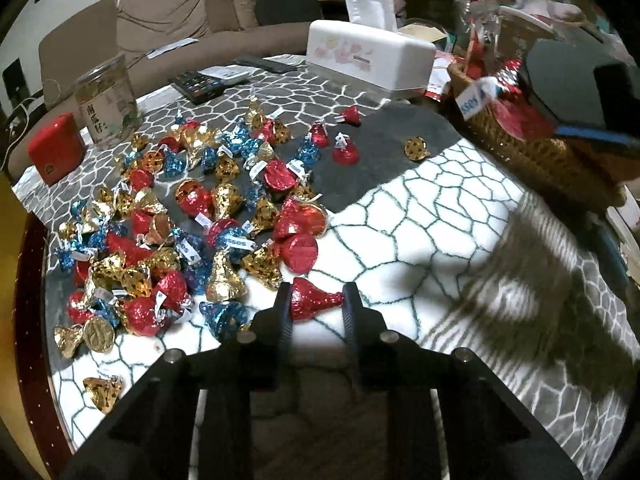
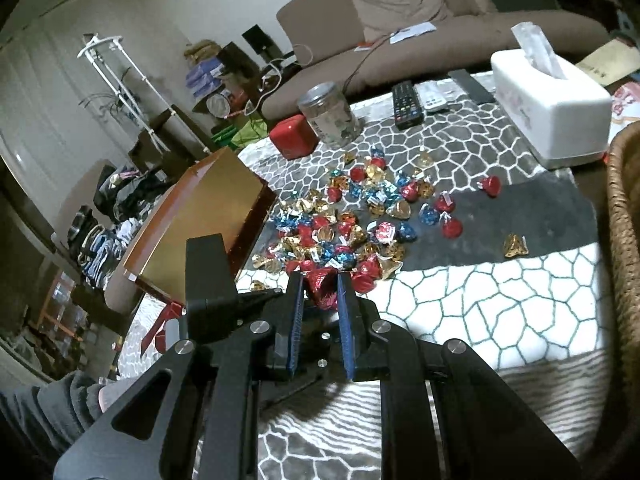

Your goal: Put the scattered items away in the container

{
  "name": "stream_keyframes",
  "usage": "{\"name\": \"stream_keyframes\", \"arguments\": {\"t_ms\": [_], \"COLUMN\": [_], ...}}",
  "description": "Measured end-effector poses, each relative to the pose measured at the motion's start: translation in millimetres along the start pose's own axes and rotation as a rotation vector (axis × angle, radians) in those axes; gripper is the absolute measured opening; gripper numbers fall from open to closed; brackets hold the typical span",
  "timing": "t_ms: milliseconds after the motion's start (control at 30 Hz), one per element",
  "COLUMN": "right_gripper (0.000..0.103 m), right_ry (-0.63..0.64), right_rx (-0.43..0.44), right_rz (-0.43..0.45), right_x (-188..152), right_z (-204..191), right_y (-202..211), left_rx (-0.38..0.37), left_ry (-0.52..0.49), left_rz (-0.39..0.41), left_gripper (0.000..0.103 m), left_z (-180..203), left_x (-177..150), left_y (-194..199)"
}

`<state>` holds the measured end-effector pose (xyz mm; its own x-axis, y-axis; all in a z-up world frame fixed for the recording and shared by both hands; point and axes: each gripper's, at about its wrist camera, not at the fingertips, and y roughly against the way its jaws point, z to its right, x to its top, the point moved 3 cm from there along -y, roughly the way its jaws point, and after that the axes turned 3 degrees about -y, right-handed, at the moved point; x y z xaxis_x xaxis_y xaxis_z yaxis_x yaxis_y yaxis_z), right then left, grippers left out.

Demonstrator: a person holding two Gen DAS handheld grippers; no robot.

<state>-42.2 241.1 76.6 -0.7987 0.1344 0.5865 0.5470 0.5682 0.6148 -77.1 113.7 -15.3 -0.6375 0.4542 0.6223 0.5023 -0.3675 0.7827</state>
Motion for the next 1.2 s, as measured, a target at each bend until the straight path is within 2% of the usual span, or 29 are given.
{"name": "stream_keyframes", "arguments": {"t_ms": [200, 400, 567, 633, 700, 800, 933, 1067, 1200], "right_gripper": [0.016, 0.016, 0.016, 0.016, 0.016, 0.016, 0.016, 0.016, 0.016], "right_ry": [0.019, 0.11, 0.236, 0.291, 0.338, 0.392, 0.463, 0.482, 0.487], "right_rx": [-0.011, -0.005, 0.034, 0.067, 0.118, 0.18, 0.205, 0.165, 0.033], "right_rz": [-0.003, 0.048, 0.061, 0.052, 0.035, -0.018, -0.134, -0.295, -0.464], "right_x": [-1, 0, -1, 3, 9, 21, 33, 33, 17], "right_z": [-3, -35, -106, -146, -190, -257, -341, -392, -408], "right_y": [-2, 8, 7, -1, -12, -45, -121, -216, -303], "left_rx": [-0.036, -0.051, -0.007, 0.012, 0.061, 0.163, 0.266, 0.326, 0.323], "left_ry": [0.041, 0.079, 0.109, 0.144, 0.181, 0.247, 0.395, 0.447, 0.489], "left_rz": [0.033, 0.178, 0.281, 0.307, 0.316, 0.286, 0.227, 0.143, 0.096], "left_gripper": [0.024, 0.024, 0.024, 0.024, 0.024, 0.025, 0.025, 0.025, 0.025], "left_z": [0, -16, -61, -90, -125, -184, -264, -310, -337], "left_x": [-1, -4, -14, -27, -47, -83, -131, -155, -165], "left_y": [27, 126, 218, 251, 279, 301, 296, 267, 239]}}
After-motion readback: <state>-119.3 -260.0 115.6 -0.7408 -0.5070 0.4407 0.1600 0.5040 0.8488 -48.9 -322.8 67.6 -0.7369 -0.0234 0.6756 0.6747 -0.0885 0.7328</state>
